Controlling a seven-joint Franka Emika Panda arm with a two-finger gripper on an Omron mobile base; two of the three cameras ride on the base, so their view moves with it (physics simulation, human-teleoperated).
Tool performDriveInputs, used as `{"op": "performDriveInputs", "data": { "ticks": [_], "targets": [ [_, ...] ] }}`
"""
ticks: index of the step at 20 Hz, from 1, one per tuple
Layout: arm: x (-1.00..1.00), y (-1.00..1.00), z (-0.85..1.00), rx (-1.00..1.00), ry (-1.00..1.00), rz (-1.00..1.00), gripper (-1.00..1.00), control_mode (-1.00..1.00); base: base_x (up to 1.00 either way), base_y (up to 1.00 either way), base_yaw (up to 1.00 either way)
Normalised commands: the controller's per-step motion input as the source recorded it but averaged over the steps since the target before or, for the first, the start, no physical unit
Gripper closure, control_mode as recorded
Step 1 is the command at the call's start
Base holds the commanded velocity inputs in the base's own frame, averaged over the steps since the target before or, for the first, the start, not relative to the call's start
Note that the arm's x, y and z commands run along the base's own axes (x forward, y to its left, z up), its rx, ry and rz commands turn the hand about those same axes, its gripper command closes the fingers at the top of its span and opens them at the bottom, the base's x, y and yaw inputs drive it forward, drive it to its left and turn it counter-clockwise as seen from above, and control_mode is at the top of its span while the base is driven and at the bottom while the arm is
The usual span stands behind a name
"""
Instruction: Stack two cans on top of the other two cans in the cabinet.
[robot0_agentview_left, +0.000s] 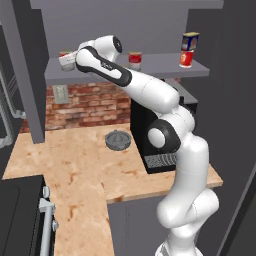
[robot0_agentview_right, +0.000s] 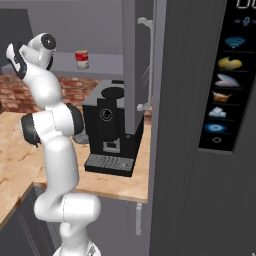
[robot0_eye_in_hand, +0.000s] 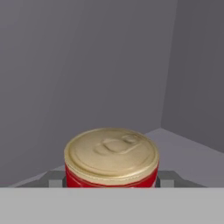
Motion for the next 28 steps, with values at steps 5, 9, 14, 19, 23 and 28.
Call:
{"op": "performDriveInputs", "data": {
  "ticks": [5, 9, 14, 19, 23, 28],
  "targets": [
    [-0.02, 0.00, 0.00, 0.00, 0.00, 0.00, 1.00, -1.00, 0.00, 0.00, 0.00],
    [-0.18, -0.04, 0.00, 0.00, 0.00, 0.00, 1.00, -1.00, 0.00, 0.00, 0.00],
    [-0.33, -0.16, 0.00, 0.00, 0.00, 0.00, 1.00, -1.00, 0.00, 0.00, 0.00],
    [-0.30, -0.15, 0.00, 0.00, 0.00, 0.00, 1.00, -1.00, 0.00, 0.00, 0.00],
    [-0.15, -0.14, 0.01, 0.00, 0.00, 0.00, 1.00, -1.00, 0.00, 0.00, 0.00],
    [-0.24, -0.18, 0.02, 0.00, 0.00, 0.00, 1.00, -1.00, 0.00, 0.00, 0.00]
  ]
}}
